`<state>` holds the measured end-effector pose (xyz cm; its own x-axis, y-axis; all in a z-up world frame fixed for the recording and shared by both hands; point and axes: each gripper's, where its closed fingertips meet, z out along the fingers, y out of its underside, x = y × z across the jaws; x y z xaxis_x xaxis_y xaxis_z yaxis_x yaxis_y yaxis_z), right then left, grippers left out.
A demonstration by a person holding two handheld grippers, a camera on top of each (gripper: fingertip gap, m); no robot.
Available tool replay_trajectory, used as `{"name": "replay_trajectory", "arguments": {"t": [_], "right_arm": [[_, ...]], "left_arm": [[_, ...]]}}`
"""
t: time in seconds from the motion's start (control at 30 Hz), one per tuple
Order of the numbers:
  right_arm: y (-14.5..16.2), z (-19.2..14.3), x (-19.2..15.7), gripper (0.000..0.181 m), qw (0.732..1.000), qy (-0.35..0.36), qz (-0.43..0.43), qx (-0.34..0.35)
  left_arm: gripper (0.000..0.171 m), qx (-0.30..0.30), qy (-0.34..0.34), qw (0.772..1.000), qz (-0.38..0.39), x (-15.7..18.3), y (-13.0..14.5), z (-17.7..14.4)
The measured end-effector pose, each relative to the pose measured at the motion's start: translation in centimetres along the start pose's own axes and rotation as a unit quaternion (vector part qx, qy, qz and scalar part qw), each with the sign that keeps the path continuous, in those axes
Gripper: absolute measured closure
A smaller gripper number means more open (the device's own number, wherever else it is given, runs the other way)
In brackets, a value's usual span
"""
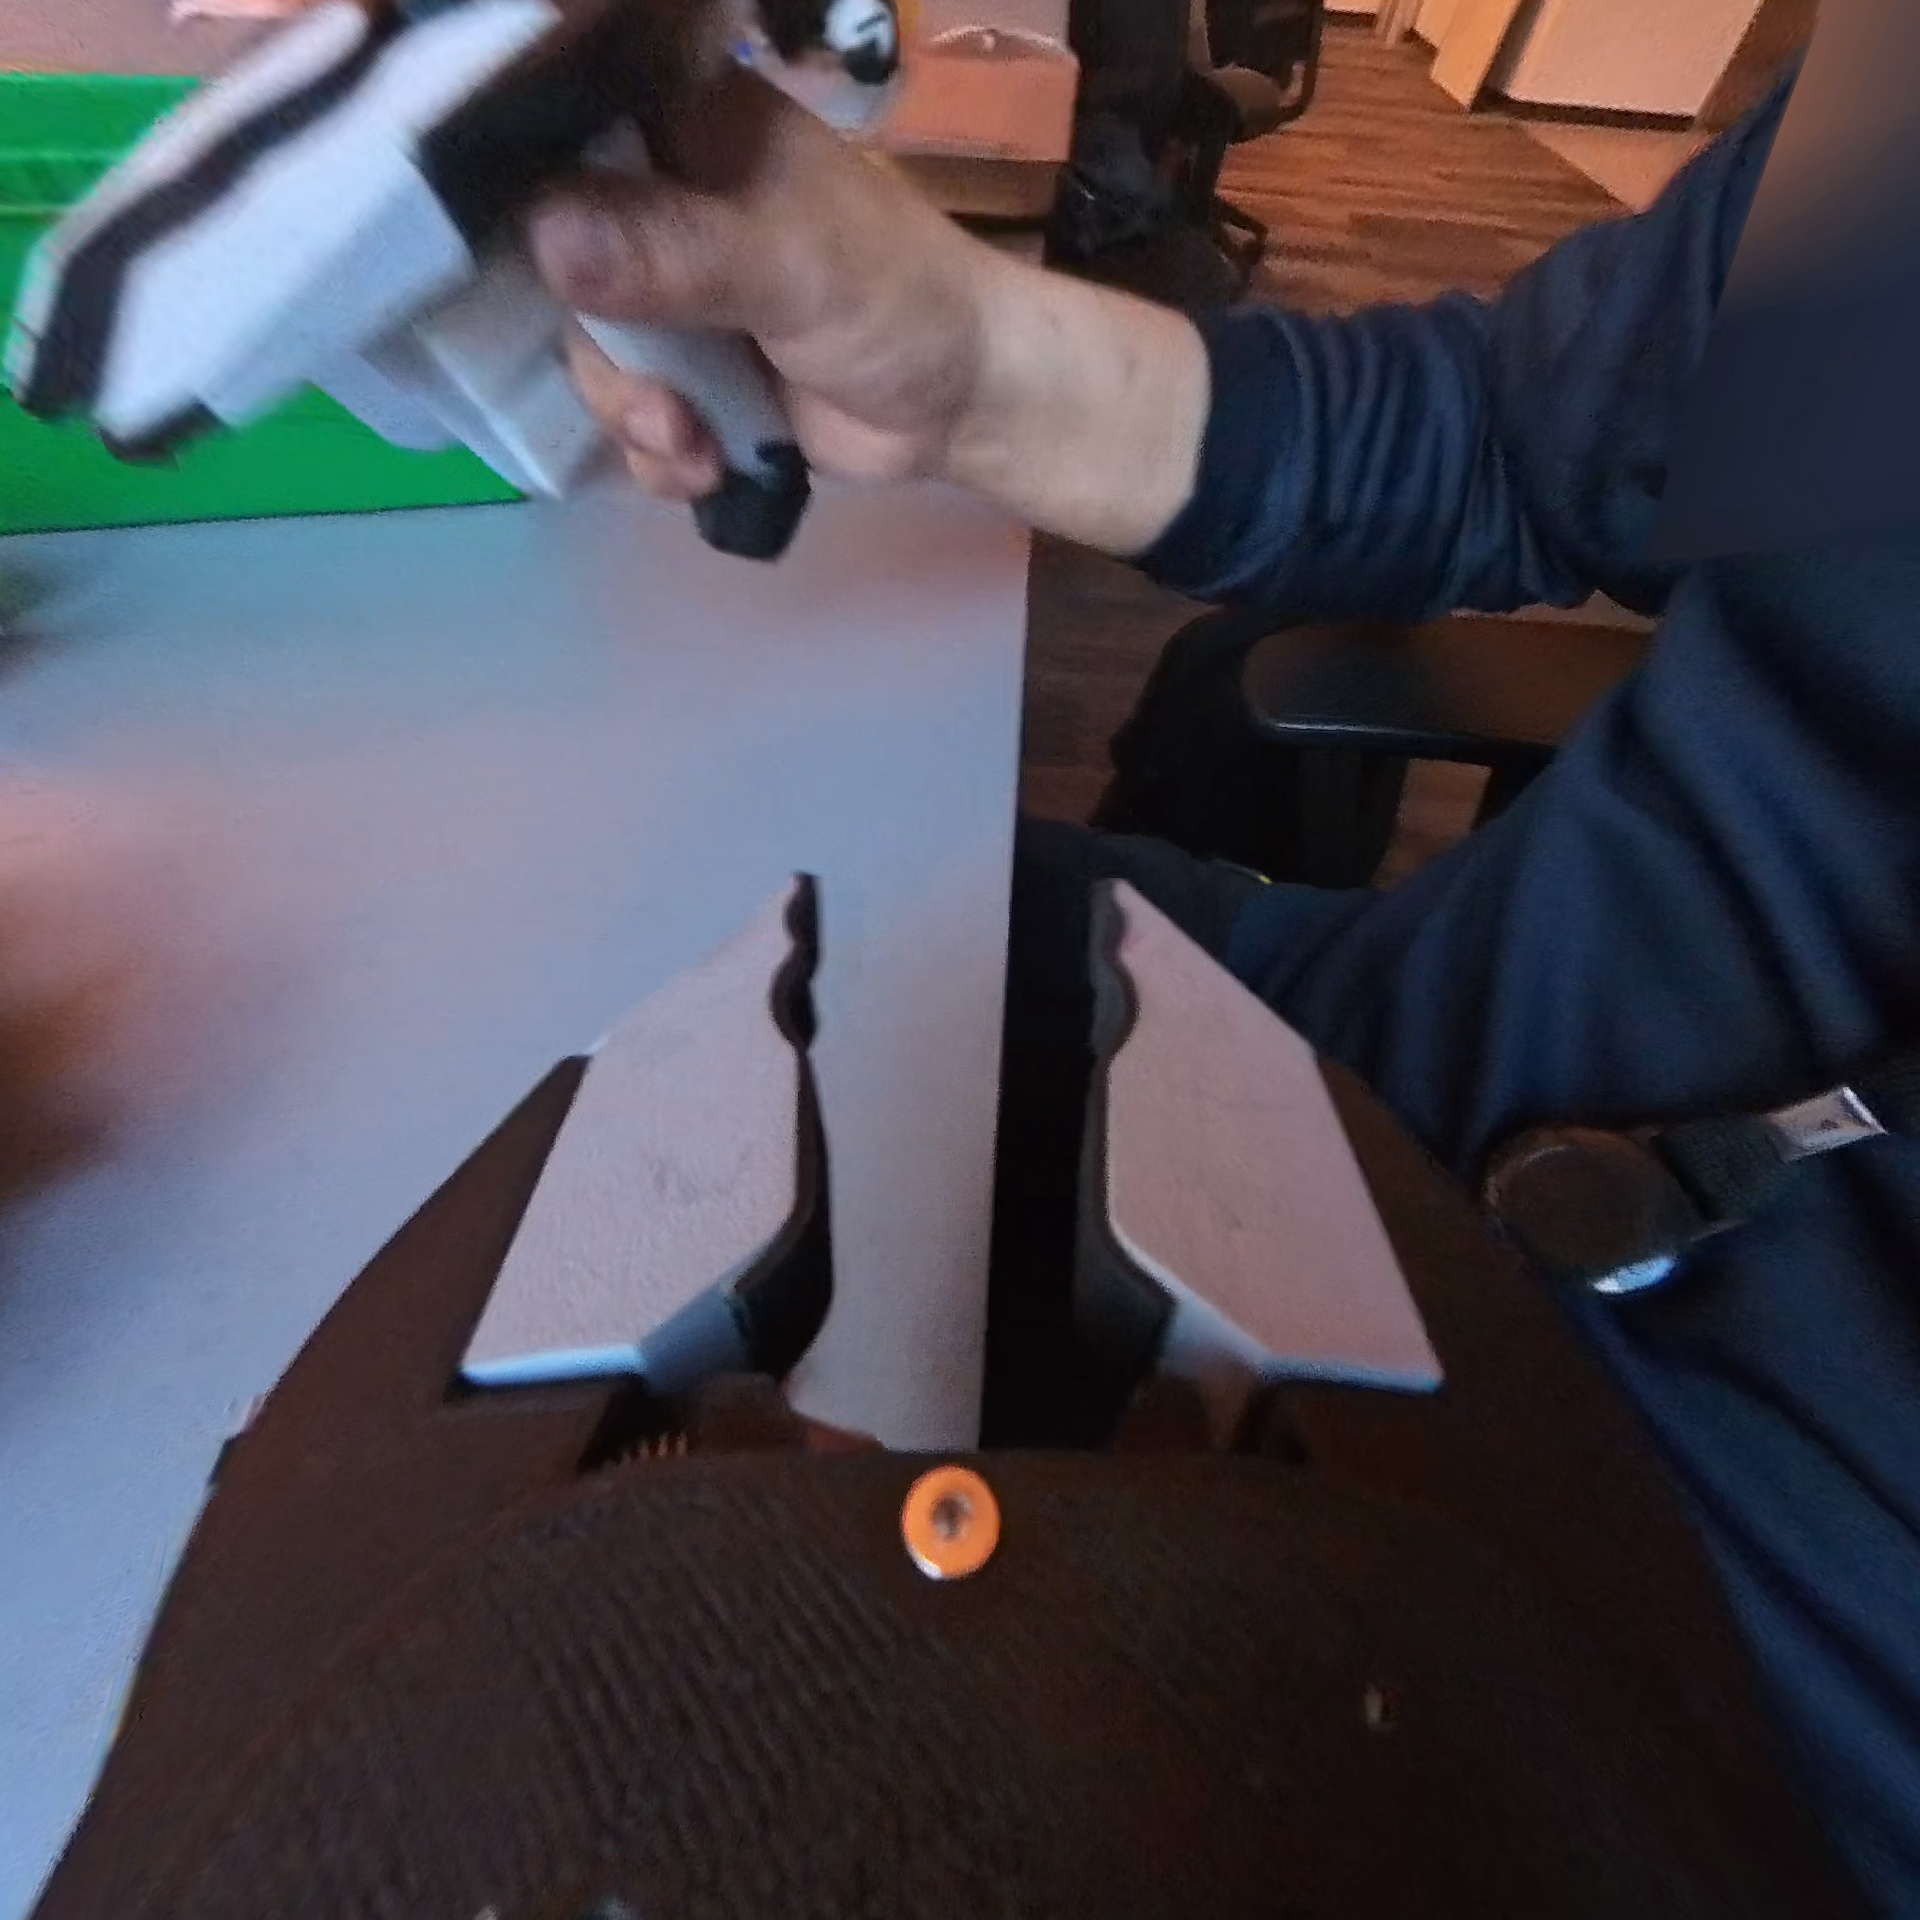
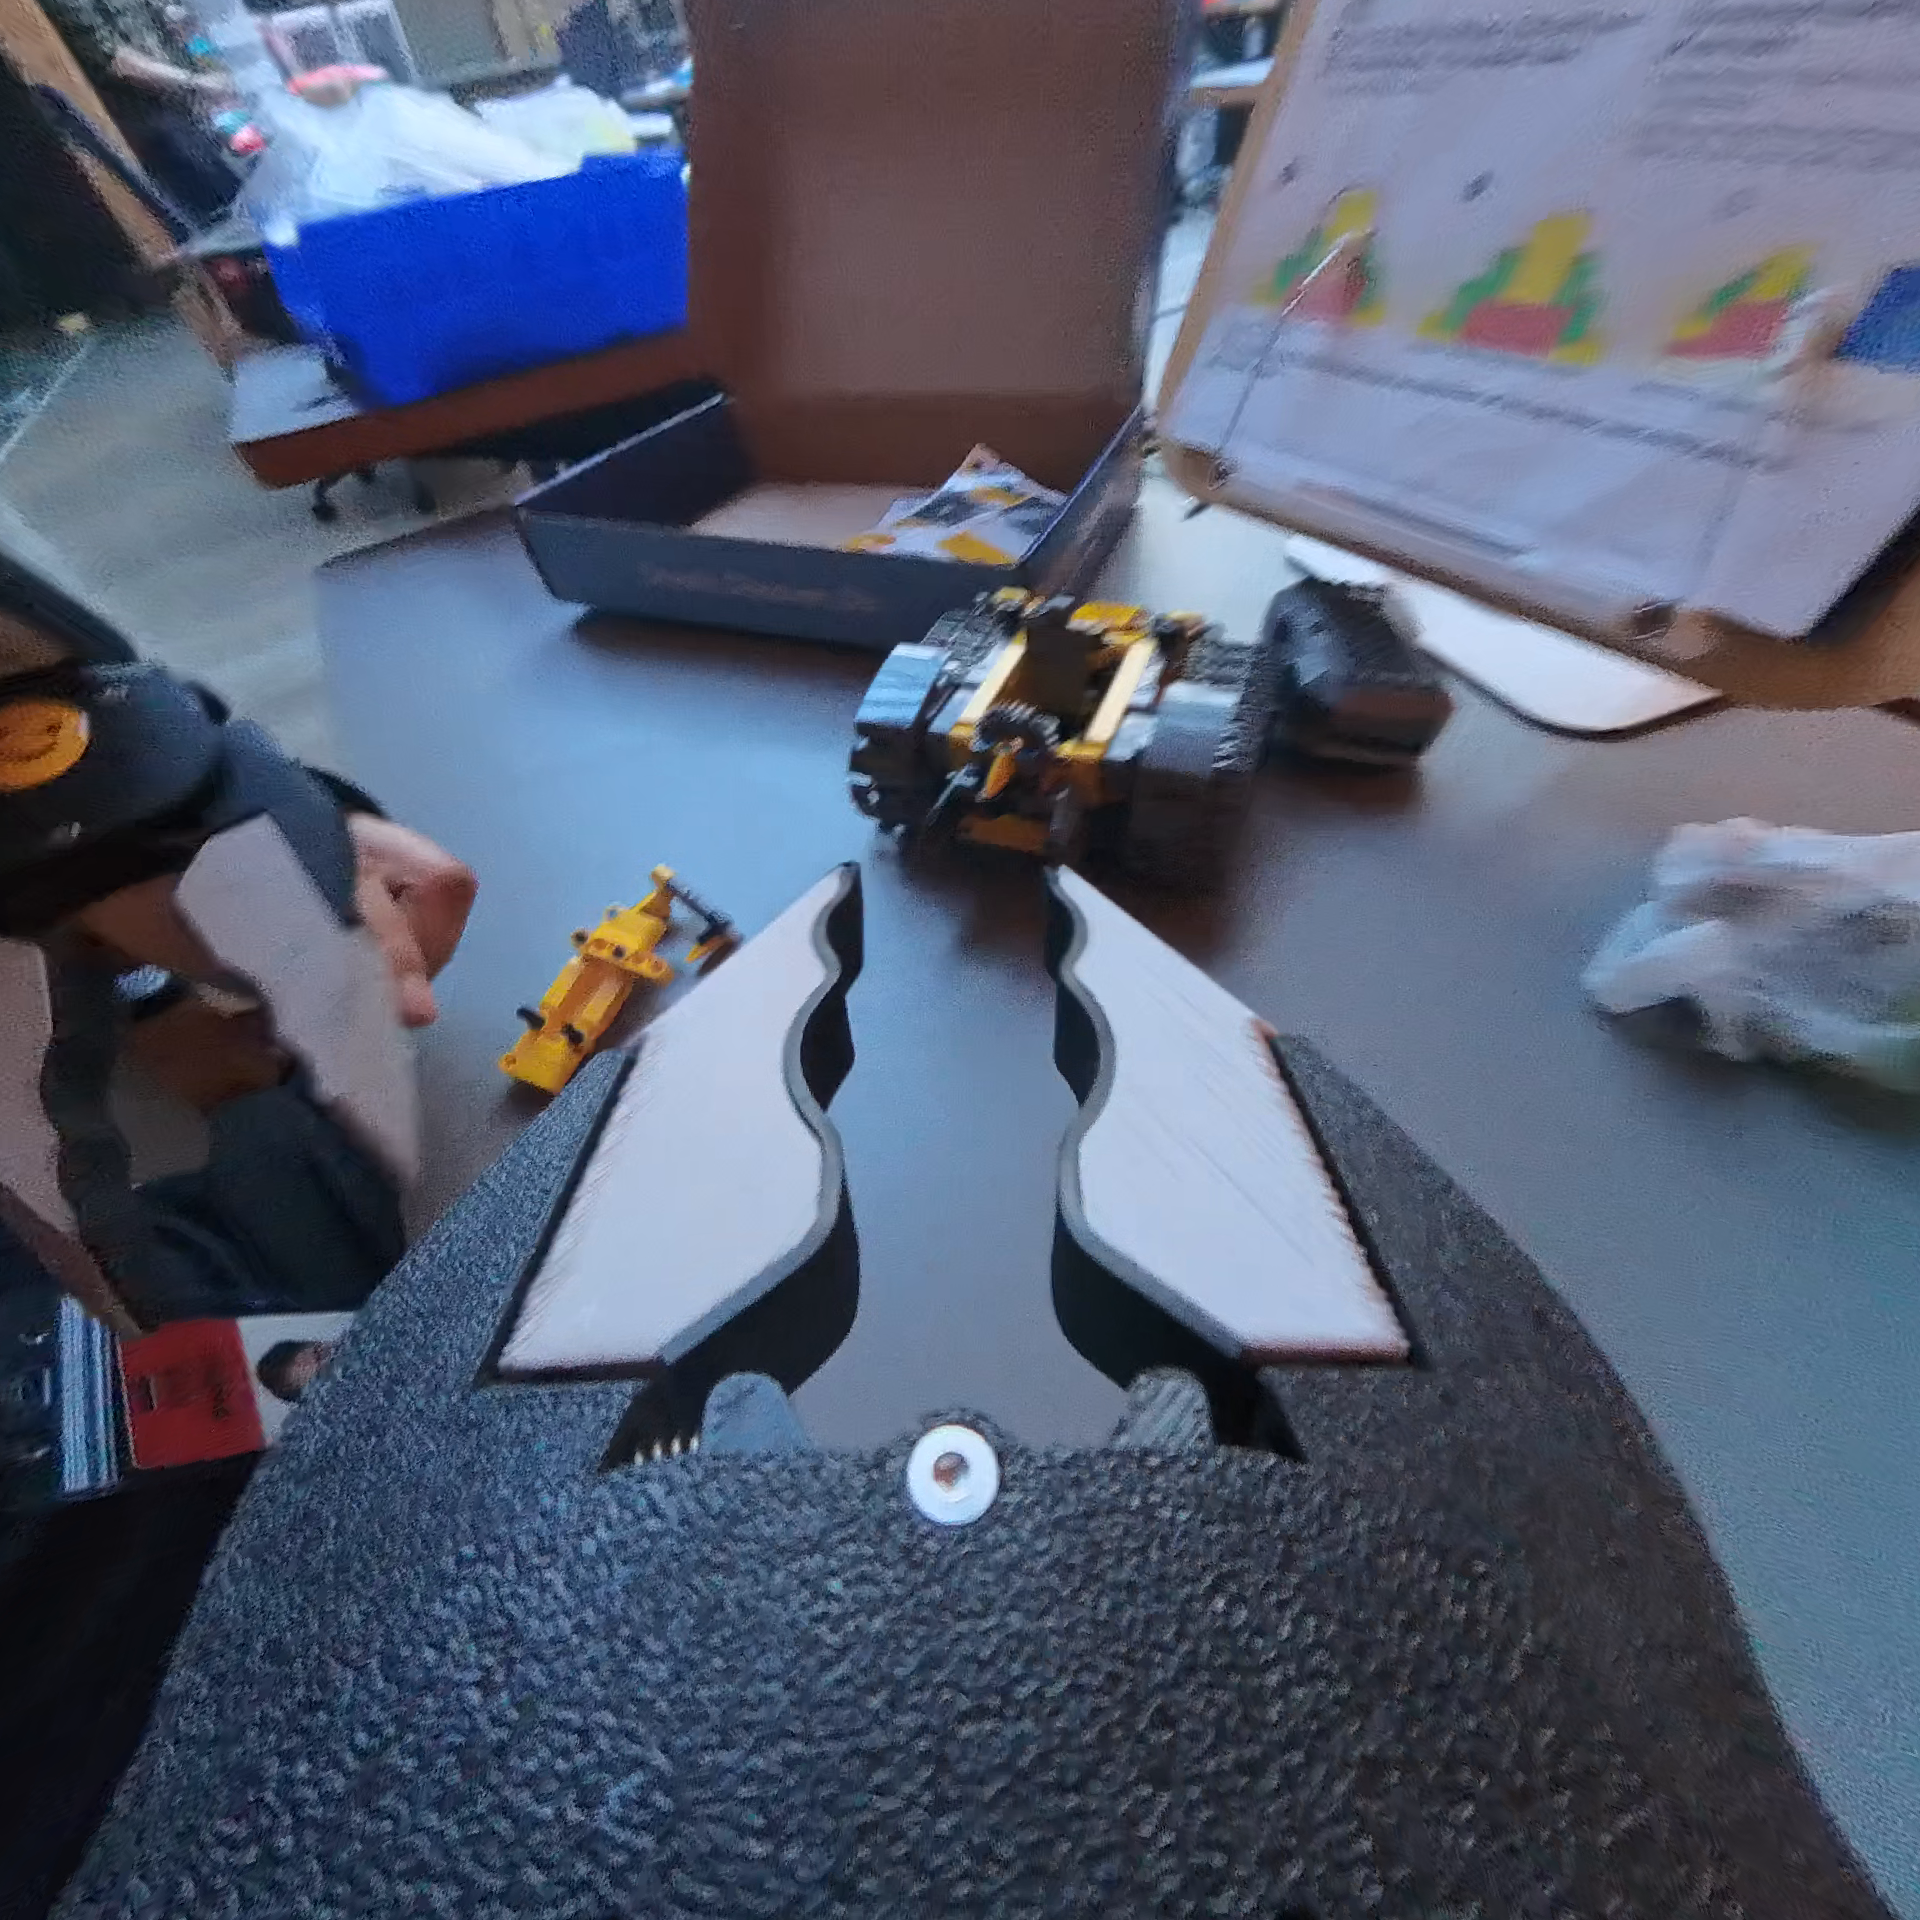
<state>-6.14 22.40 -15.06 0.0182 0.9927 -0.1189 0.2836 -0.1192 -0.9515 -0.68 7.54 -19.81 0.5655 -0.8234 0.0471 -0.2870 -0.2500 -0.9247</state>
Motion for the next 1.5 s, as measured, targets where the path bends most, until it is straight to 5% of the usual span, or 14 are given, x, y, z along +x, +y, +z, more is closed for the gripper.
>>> {"name": "replay_trajectory", "arguments": {"t": [0.2, 0.33, 0.47, 0.97, 1.17, 1.37, 1.5], "right_arm": [[3.3, 2.3, -2.6, 0.157, 0.998, -0.053, -0.014, 0.016], [2.8, 2.4, -3.4, 0.152, 0.995, -0.095, -0.015, 0.040], [3.2, 3.1, -4.2, 0.147, 0.993, -0.118, -0.017, 0.021], [3.4, 3.1, -5.5, 0.152, 0.988, -0.136, -0.073, 0.029], [3.2, 2.8, -5.6, 0.153, 0.987, -0.138, -0.078, 0.039], [2.8, 2.3, -5.7, 0.153, 0.986, -0.128, -0.092, 0.060], [2.3, 1.9, -5.4, 0.152, 0.986, -0.124, -0.084, 0.078]], "left_arm": [[0.121, 0.018, 0.070, 0.996, 0.050, 1.2, -0.7, 0.7], [0.121, 0.002, 0.055, 0.994, 0.099, 1.1, 0.4, 1.9], [0.113, -0.023, 0.046, 0.995, 0.083, 0.6, 1.1, 2.4], [0.115, 0.061, 0.093, 0.994, 0.005, 0.5, -1.3, 0.4], [0.116, 0.038, 0.068, 0.996, 0.035, 1.3, -0.8, 0.9], [0.114, -0.020, -0.042, 0.995, 0.084, -0.3, -0.5, 2.1], [0.110, -0.020, -0.020, 0.994, 0.109, 2.1, -0.9, 2.7]]}}
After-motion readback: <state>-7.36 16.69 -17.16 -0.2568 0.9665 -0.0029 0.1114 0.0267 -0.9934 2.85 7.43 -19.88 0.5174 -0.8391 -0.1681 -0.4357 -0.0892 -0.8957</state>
